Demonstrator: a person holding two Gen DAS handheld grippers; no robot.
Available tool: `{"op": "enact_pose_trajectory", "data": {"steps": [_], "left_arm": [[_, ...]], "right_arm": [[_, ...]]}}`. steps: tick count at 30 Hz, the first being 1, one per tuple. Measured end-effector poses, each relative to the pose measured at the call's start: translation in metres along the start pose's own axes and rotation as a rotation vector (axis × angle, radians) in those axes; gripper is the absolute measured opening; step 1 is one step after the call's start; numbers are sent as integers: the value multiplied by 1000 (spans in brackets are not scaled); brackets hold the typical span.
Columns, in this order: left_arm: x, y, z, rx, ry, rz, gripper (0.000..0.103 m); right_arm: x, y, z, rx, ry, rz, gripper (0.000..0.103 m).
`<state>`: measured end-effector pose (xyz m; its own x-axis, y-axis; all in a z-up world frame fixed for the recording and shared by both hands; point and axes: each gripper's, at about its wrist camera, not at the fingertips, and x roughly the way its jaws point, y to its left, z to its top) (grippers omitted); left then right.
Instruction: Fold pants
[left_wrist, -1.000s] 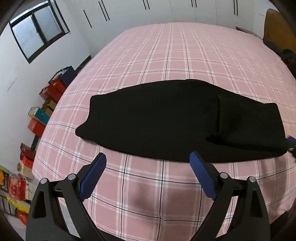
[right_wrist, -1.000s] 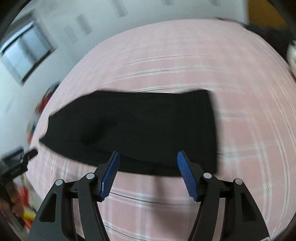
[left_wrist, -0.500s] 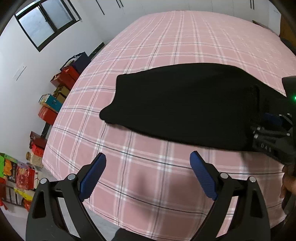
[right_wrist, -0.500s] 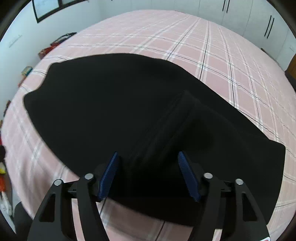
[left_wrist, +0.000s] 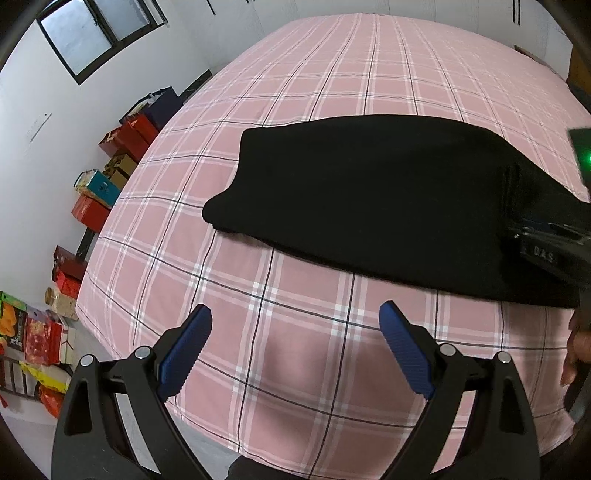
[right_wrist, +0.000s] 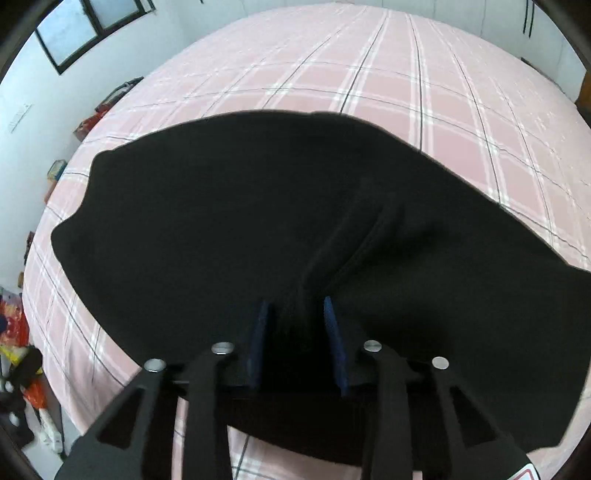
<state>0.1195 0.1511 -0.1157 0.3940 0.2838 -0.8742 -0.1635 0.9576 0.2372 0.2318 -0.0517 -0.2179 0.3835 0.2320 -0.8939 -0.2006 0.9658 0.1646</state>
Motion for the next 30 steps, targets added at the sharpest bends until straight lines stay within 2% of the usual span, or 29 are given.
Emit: {"op": "enact_pose_trajectory", "data": {"steps": [1,3,4,5,7,10,12,13,16,19,20,21,23,25,28,30], "left_arm": [[0,0,0,1,-1,2,90],[1,0,0,5,0,13,90],[2,0,0,4,2,14,90],[3,0,0,-2,8,16,90],[3,1,0,-18,13,4,90],[2,0,0,-47,16,-32,90],[1,-3,1,-69,14,-49,90],[1,-4,2,-81,15,-59,91],[3,-7,6,-124,26,-92,91],[4,-3,12,-170,19,-121,91],[6,2,15,-193,17,-139,91],[8,9,18,-222,10,-165,91],[14,25,24,-280,-1,-190,91],[31,54,33,-384,-2,-244,91],[66,88,44,-526,36,-317,91],[88,103,51,-576,61,-311,90]], "right_arm": [[-16,-7,-3,25,-23,16,40],[-49,-28,-15,71,-97,22,54],[-69,-46,-27,109,-141,-7,60],[-84,-67,-39,153,-167,-40,69],[-109,-119,-72,276,-183,-97,71],[-124,-192,-116,460,-159,-153,71],[-128,-222,-132,536,-153,-134,71],[-129,-235,-137,578,-163,-97,71],[-121,-244,-135,605,-165,-48,71],[-98,-228,-128,574,-131,-15,70],[-91,-225,-126,561,-114,-27,62],[-88,-223,-125,550,-99,-58,62],[-86,-215,-122,510,-90,-110,62],[-91,-208,-121,486,-104,-142,63],[-105,-206,-122,464,-143,-184,63],[-119,-202,-125,451,-162,-190,65]]}}
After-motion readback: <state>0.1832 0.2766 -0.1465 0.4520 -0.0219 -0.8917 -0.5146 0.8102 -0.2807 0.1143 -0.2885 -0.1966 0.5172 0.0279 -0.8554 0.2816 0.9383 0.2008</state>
